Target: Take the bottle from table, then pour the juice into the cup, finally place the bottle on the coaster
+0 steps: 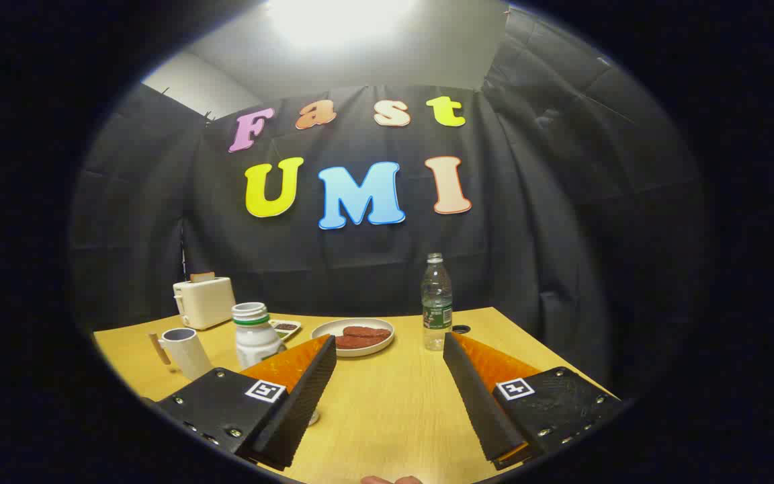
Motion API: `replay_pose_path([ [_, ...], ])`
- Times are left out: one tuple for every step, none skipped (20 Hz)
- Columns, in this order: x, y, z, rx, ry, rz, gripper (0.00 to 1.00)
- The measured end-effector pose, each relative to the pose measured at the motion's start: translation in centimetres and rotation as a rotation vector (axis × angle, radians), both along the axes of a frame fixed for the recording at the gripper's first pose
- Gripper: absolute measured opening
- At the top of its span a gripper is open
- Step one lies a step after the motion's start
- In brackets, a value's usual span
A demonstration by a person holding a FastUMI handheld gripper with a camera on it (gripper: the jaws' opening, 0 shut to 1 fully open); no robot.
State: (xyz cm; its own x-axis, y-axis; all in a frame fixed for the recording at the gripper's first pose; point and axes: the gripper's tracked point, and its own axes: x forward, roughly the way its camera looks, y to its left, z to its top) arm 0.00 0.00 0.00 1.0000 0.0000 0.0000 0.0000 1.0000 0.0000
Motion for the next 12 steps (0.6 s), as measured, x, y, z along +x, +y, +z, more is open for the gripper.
replay_pose_path([
  [-0.4, 0.7, 0.4, -0.011, 0.0, 0.003, 0.98],
  [-0.8, 1.3, 0.8, -0.02, 0.001, 0.0, 0.98],
  [-1.0, 1.6, 0.9, -0.027, 0.006, -0.007, 0.98],
  [-1.3, 2.0, 1.1, -0.027, 0.009, -0.009, 0.98],
  [-1.5, 2.3, 1.2, -0.021, 0.01, -0.011, 0.98],
  [-1.7, 2.4, 1.6, -0.009, 0.003, -0.014, 0.98],
  [-1.6, 2.3, 1.9, -0.001, 0.005, -0.025, 0.98],
  [-1.7, 2.3, 1.9, -0.008, 0.006, -0.026, 0.98],
  [-1.8, 2.3, 2.4, -0.01, 0.001, -0.034, 0.98],
  [-1.8, 2.6, 2.8, -0.009, -0.001, -0.029, 0.98],
  [-1.9, 3.0, 3.2, -0.006, -0.002, -0.022, 0.98],
  [-2.1, 3.2, 3.6, -0.006, -0.006, -0.02, 0.98],
])
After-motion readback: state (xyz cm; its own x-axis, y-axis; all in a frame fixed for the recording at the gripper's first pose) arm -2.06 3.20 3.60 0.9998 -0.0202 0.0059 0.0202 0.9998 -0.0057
